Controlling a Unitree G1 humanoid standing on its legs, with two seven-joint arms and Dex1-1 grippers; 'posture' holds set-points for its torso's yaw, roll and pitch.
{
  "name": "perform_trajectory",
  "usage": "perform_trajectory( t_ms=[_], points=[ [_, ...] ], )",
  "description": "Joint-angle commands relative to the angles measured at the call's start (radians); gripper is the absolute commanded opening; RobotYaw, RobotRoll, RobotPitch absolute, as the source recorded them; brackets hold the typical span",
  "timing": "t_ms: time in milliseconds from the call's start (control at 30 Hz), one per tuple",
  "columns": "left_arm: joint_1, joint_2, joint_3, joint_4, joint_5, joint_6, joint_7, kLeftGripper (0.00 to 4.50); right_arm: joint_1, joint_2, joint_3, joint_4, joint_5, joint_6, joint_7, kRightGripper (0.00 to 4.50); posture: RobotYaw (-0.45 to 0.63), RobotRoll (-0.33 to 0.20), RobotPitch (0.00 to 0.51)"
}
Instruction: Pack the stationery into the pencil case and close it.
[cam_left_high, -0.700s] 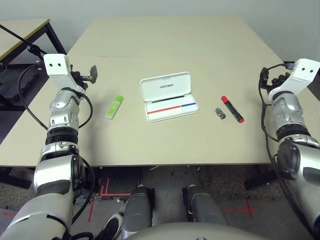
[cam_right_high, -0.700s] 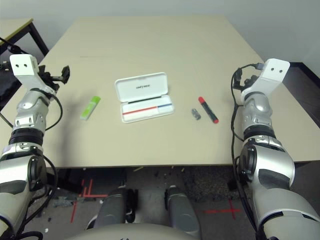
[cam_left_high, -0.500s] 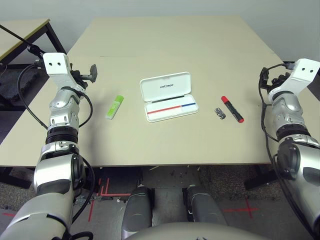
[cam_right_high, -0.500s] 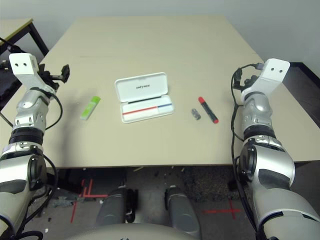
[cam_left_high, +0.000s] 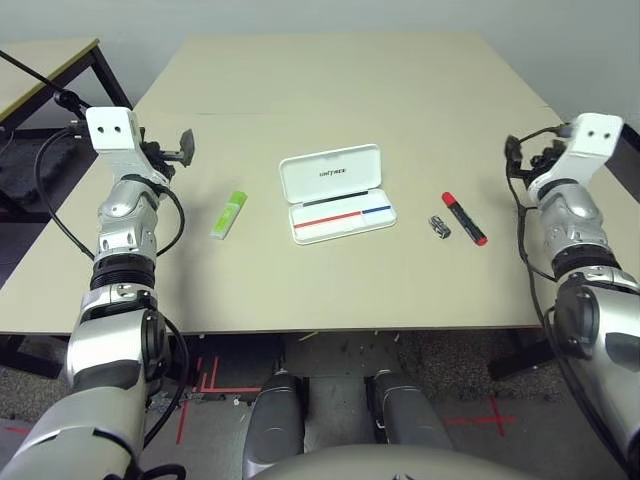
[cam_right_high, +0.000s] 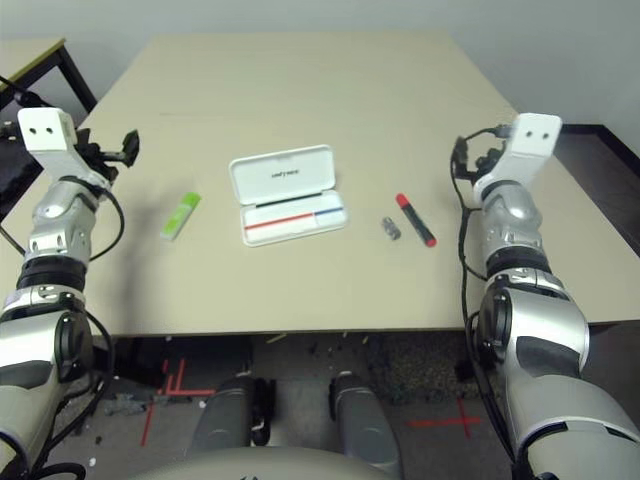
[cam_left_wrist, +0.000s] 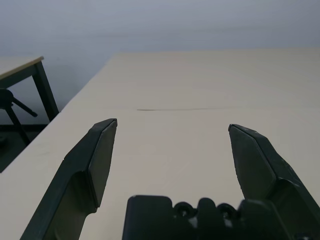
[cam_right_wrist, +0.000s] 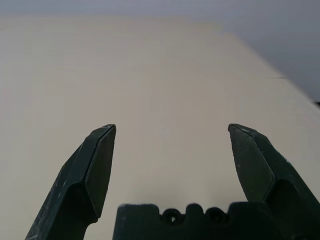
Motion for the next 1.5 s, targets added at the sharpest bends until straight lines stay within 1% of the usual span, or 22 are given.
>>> perform_trajectory(
  t_ms=[33, 133, 233, 333, 467, 600, 667, 767, 900, 967, 1100, 1367, 1500],
  points=[
    [0.04, 0.021, -0.003, -0.09, -0.019, 0.063, -0.054, 4.5, -0.009, -0.027, 0.054, -0.041, -0.027, 0.067, 0.158, 4.46, 0.02, 0.0, 0.038],
    [0.075, 0.031, -0.016, -0.188, -0.031, 0.133, -0.105, 4.5, 0.004, -0.042, 0.109, -0.095, -0.042, 0.123, 0.304, 4.46, 0.02, 0.0, 0.038],
    [0.112, 0.035, -0.036, -0.305, -0.045, 0.224, -0.162, 4.5, 0.022, -0.058, 0.16, -0.146, -0.064, 0.177, 0.404, 4.46, 0.02, 0.0, 0.037],
    [0.14, 0.036, -0.053, -0.403, -0.056, 0.306, -0.194, 4.5, 0.039, -0.067, 0.185, -0.201, -0.065, 0.217, 0.47, 4.46, 0.02, 0.0, 0.039],
    [0.19, 0.052, -0.109, -0.561, -0.069, 0.418, -0.277, 4.5, 0.067, -0.076, 0.224, -0.3, -0.066, 0.278, 0.564, 4.46, 0.03, 0.0, 0.04],
    [0.228, 0.073, -0.15, -0.687, -0.09, 0.52, -0.344, 4.5, 0.089, -0.085, 0.249, -0.37, -0.064, 0.325, 0.624, 4.46, 0.03, 0.0, 0.042],
    [0.252, 0.085, -0.168, -0.766, -0.127, 0.585, -0.393, 4.5, 0.1, -0.088, 0.254, -0.402, -0.061, 0.346, 0.644, 4.46, 0.03, 0.0, 0.041],
    [0.302, 0.119, -0.218, -0.908, -0.185, 0.681, -0.487, 4.5, 0.114, -0.09, 0.262, -0.438, -0.06, 0.366, 0.666, 4.46, 0.03, 0.0, 0.041],
    [0.321, 0.135, -0.303, -1.019, -0.209, 0.766, -0.544, 4.5, 0.127, -0.087, 0.27, -0.471, -0.058, 0.387, 0.679, 4.46, 0.03, 0.0, 0.041],
    [0.316, 0.127, -0.341, -1.038, -0.204, 0.783, -0.55, 4.5, 0.132, -0.086, 0.274, -0.483, -0.059, 0.394, 0.681, 4.46, 0.02, 0.0, 0.041],
    [0.295, 0.108, -0.455, -1.018, -0.152, 0.775, -0.564, 4.5, 0.141, -0.081, 0.282, -0.504, -0.061, 0.404, 0.678, 4.46, 0.02, 0.0, 0.041],
    [0.234, 0.07, -0.596, -0.844, -0.013, 0.663, -0.582, 4.5, 0.164, -0.082, 0.284, -0.543, -0.06, 0.424, 0.672, 4.46, 0.0, 0.0, 0.044],
    [0.219, 0.046, -0.628, -0.8, 0.019, 0.631, -0.599, 4.5, 0.178, -0.084, 0.283, -0.559, -0.06, 0.431, 0.669, 4.46, 0.0, 0.0, 0.043]
  ],
)
